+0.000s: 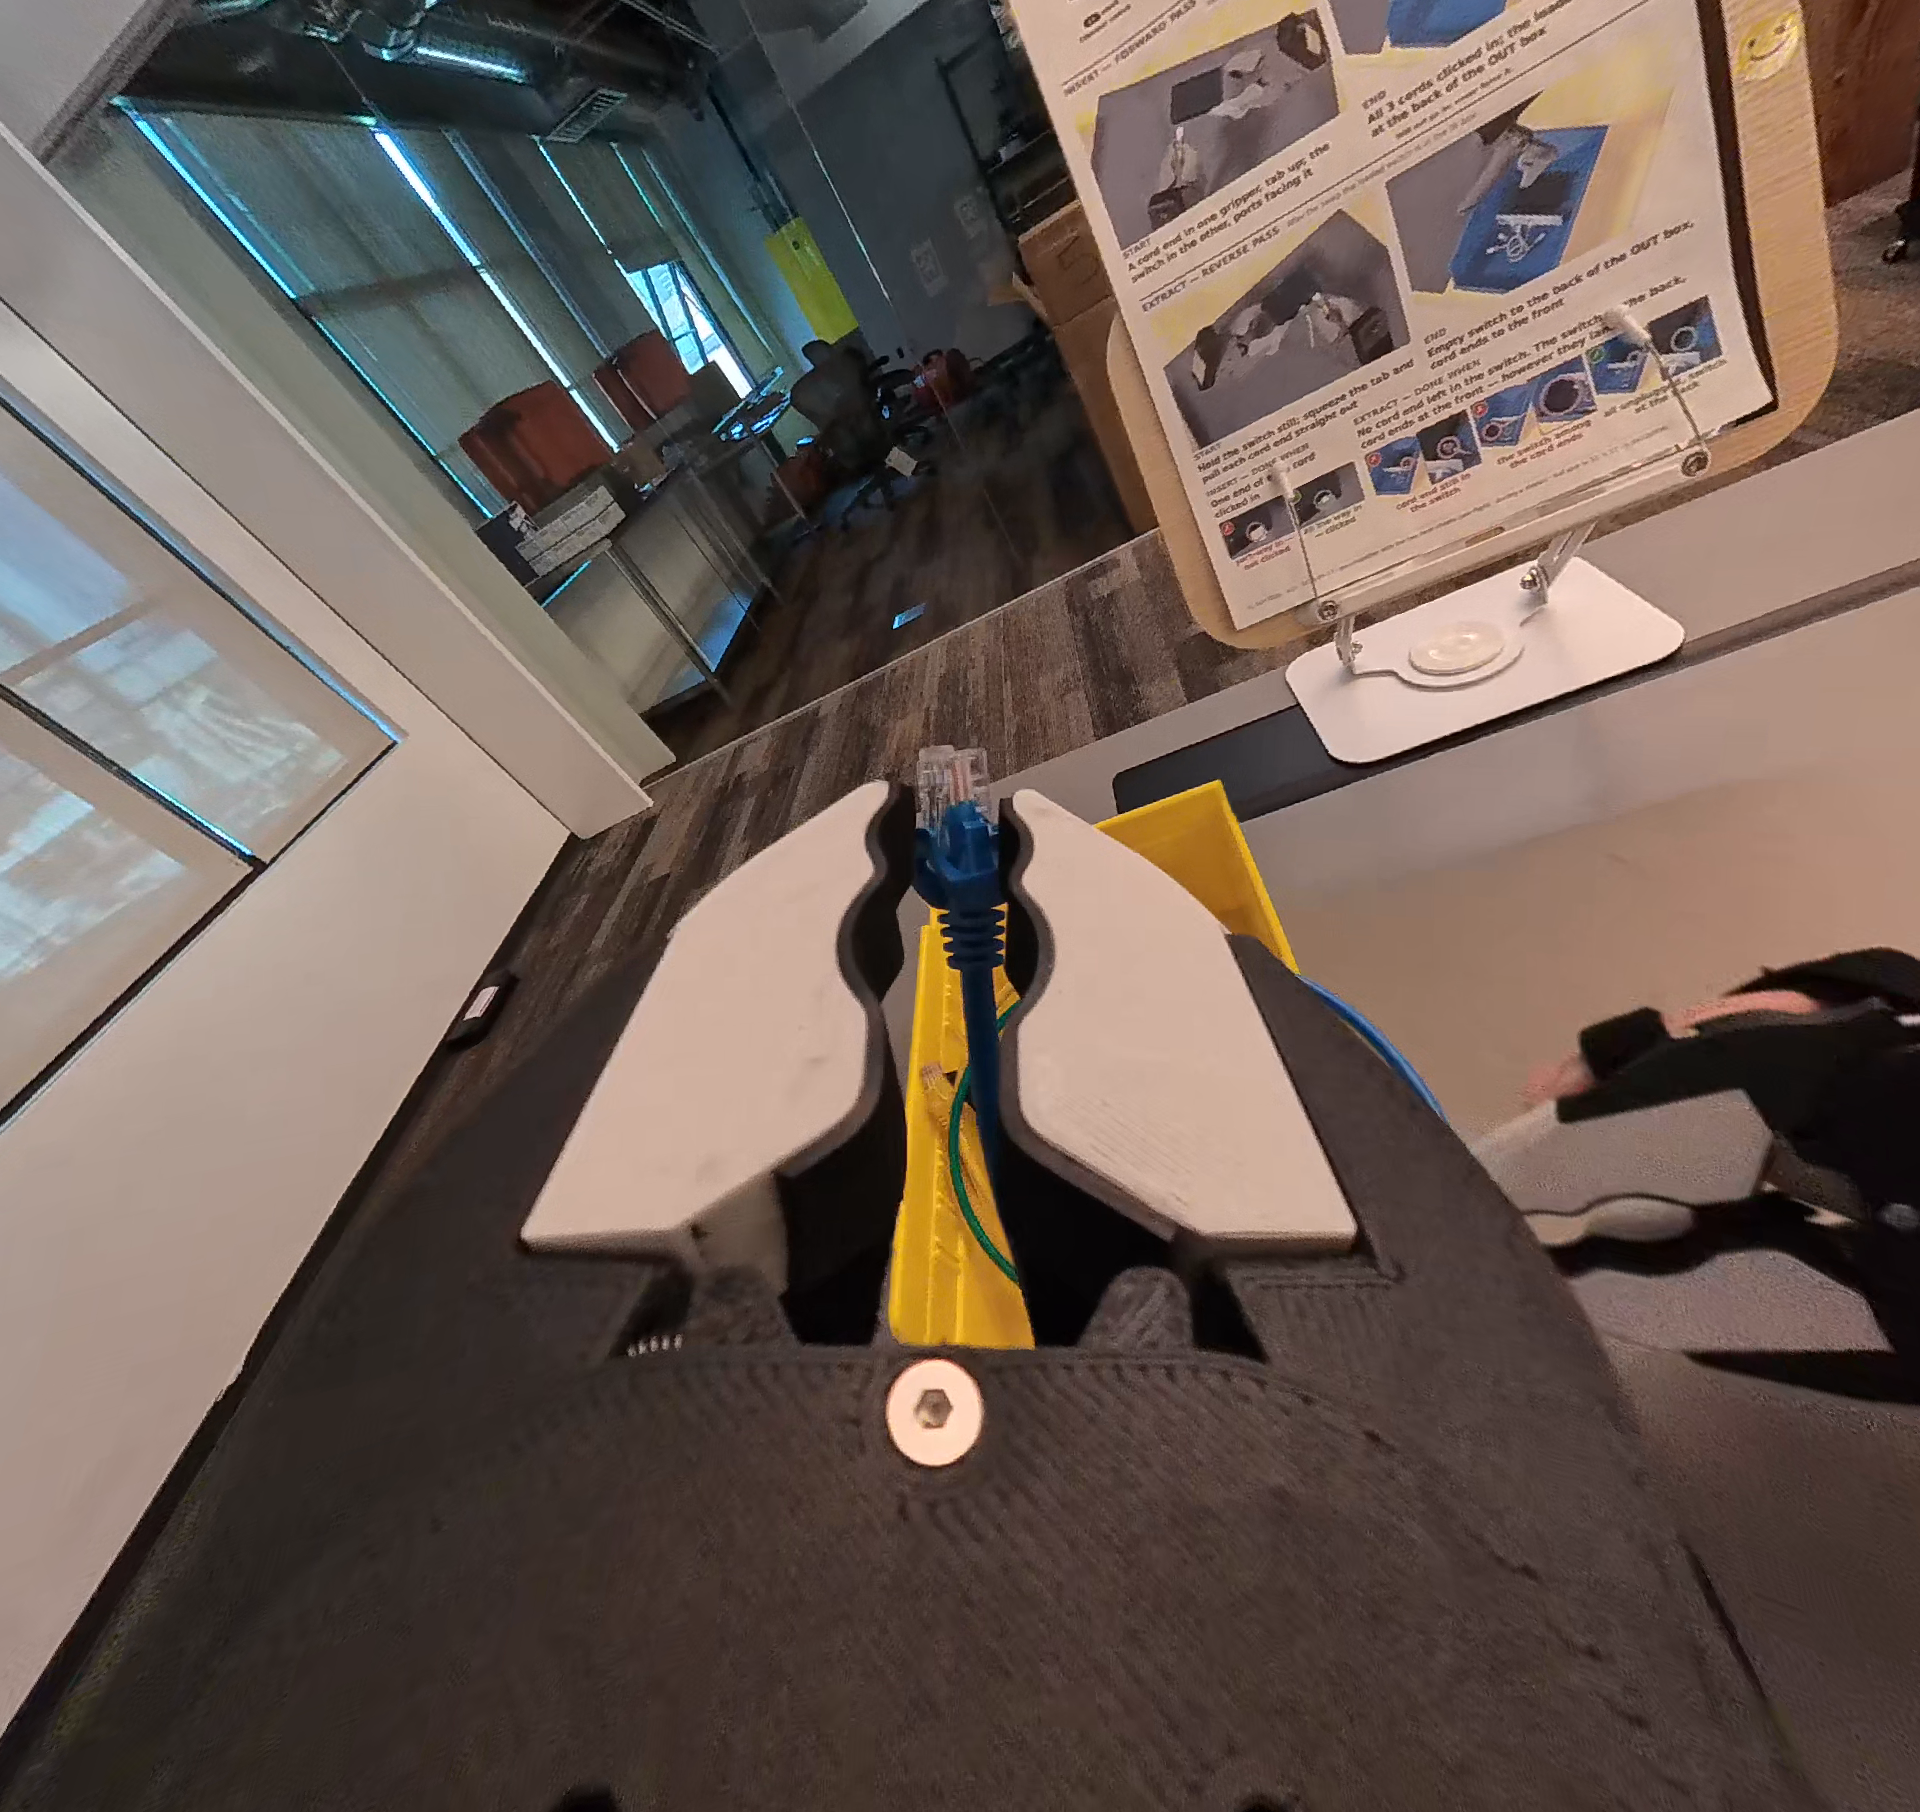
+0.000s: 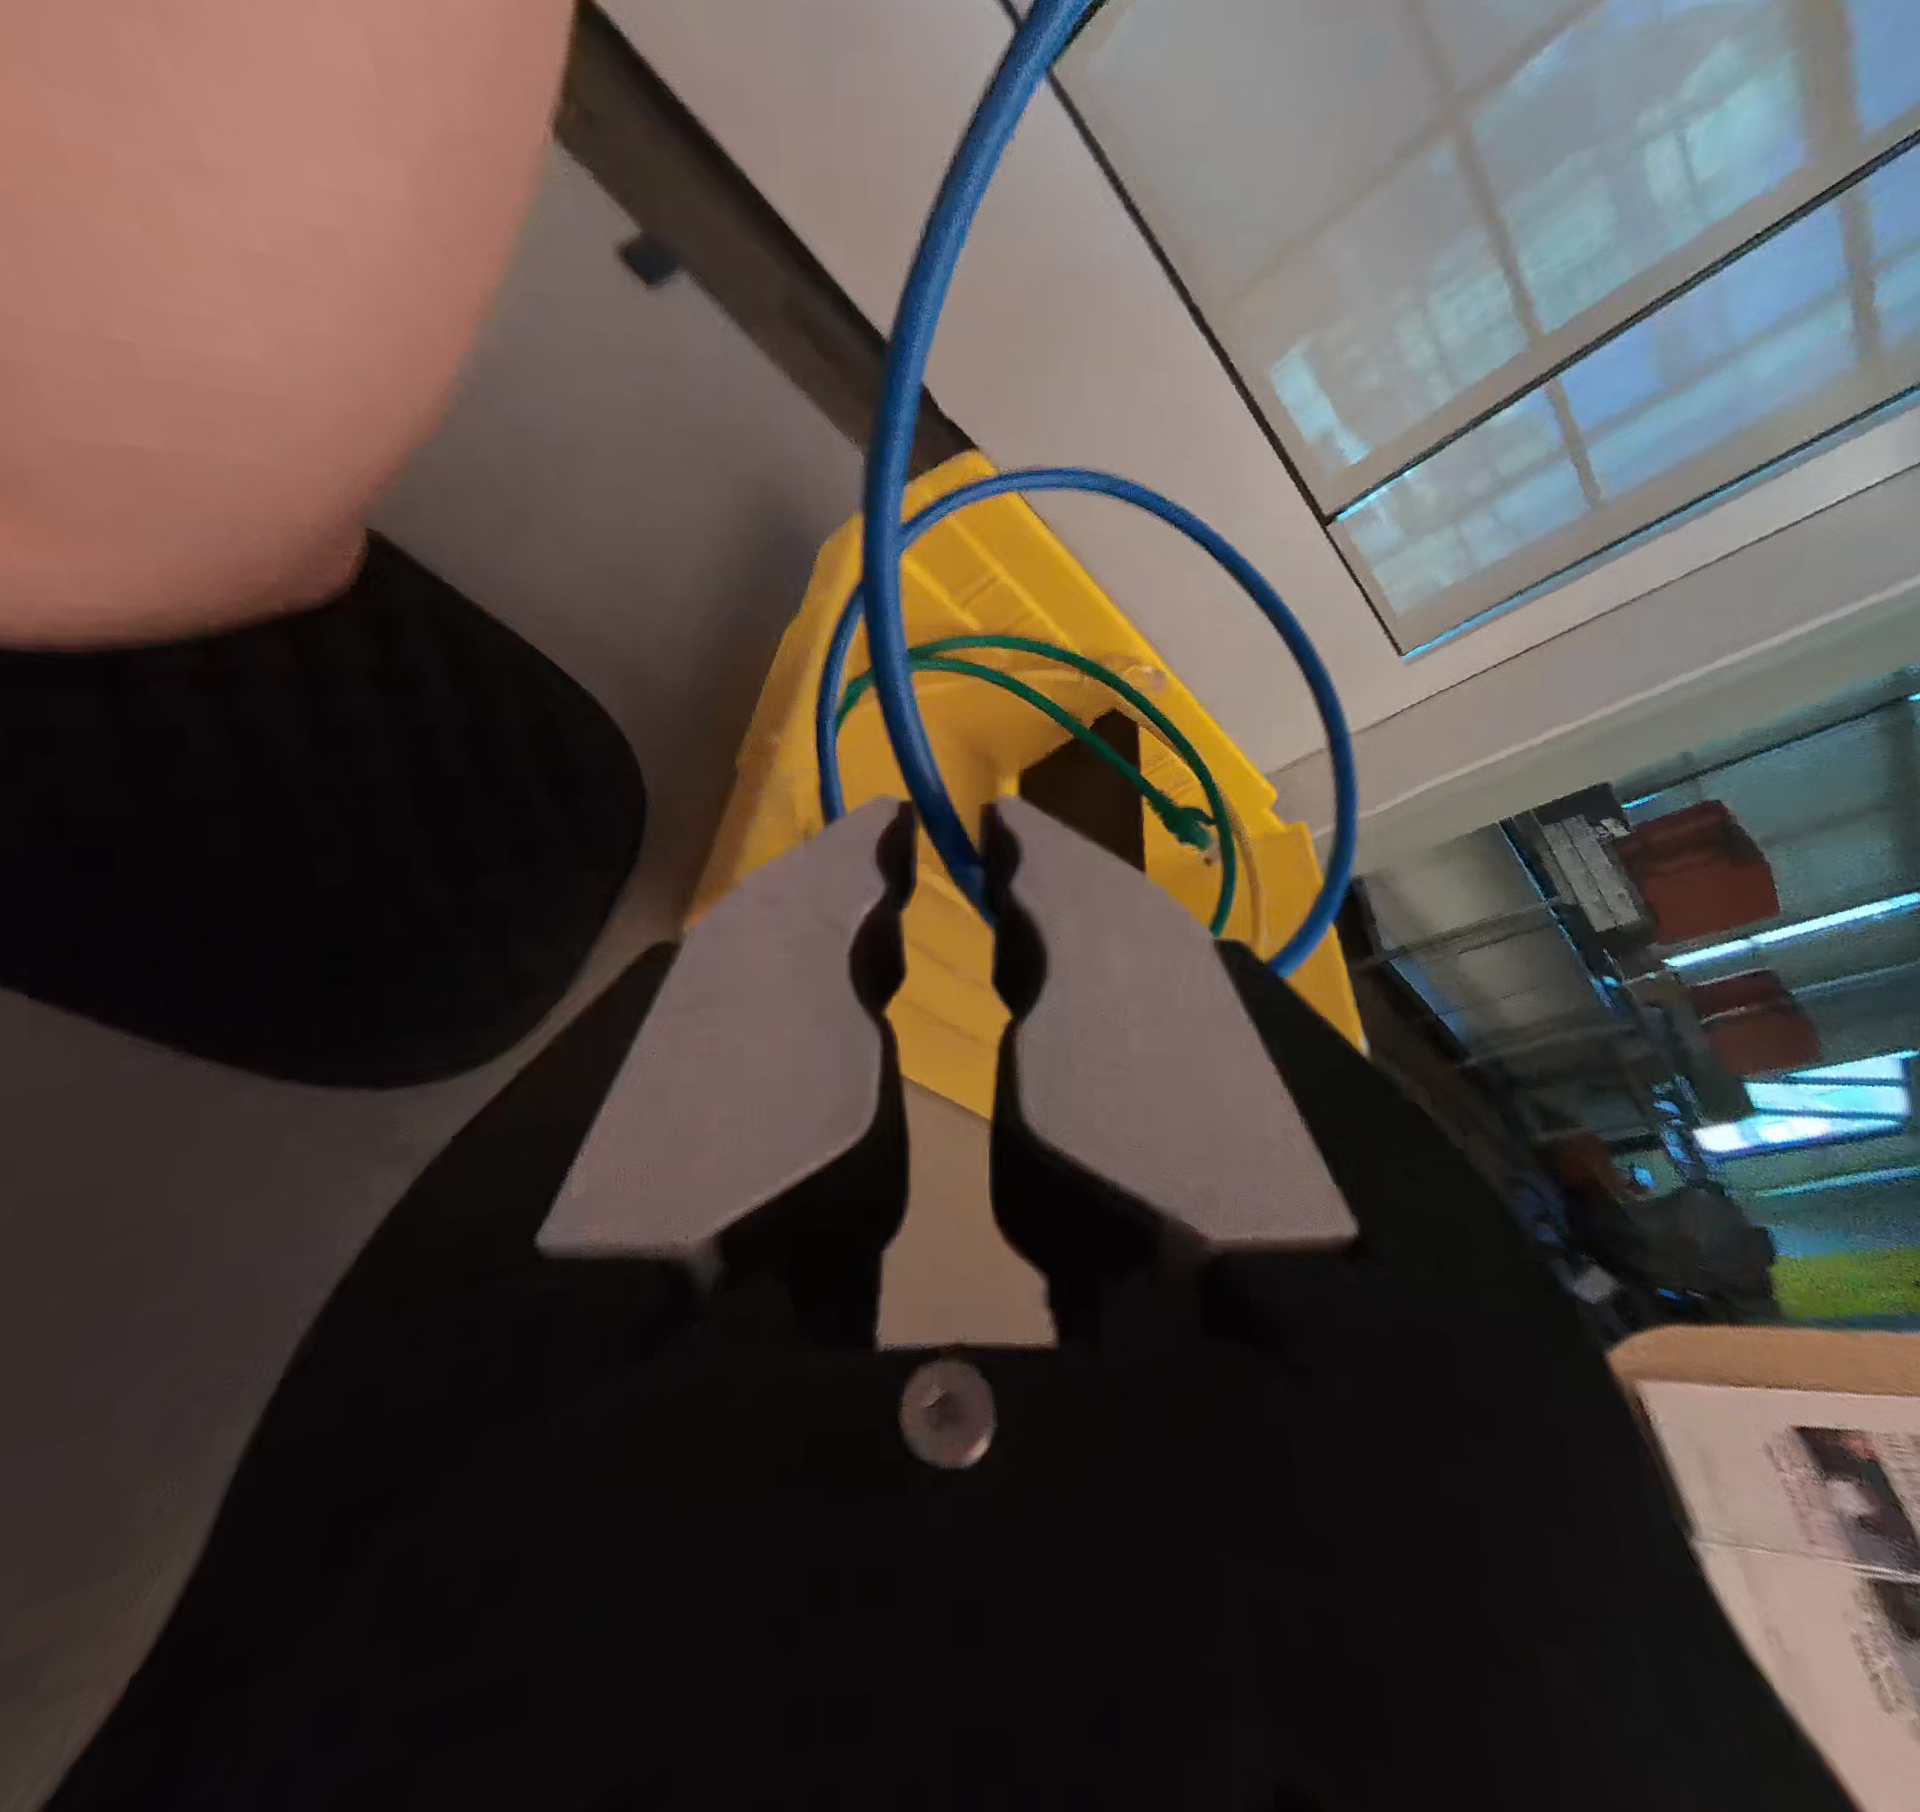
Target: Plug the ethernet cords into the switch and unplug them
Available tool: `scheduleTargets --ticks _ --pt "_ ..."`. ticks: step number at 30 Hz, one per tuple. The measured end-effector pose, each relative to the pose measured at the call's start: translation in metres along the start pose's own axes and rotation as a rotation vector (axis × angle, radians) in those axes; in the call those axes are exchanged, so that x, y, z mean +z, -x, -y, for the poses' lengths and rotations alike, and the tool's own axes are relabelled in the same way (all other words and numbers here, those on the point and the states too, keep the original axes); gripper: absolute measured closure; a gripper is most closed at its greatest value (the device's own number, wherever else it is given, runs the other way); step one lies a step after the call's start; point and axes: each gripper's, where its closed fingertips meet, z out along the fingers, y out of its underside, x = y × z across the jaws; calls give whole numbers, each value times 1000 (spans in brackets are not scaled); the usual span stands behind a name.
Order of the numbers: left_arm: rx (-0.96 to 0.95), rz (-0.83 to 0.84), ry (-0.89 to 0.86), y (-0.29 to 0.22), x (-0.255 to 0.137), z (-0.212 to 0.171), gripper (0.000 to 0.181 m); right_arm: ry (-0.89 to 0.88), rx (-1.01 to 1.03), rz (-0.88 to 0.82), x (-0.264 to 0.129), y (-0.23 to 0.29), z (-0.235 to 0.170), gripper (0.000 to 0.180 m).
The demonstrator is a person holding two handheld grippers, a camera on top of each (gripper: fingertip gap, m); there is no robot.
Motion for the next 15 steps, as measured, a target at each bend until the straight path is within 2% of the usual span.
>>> scheduleTargets --ticks 3,9,15 --pt "-23 35 -23 10 -4 0 167 72 -105 -93 4 -29 -3 168" --pt "-112 176 -172 40 -31 15 166 46 -211 -331 -31 -115 51 167" --pt "-121 207 -257 40 -41 27 167 49 -147 -368 -65 -155 81 166"
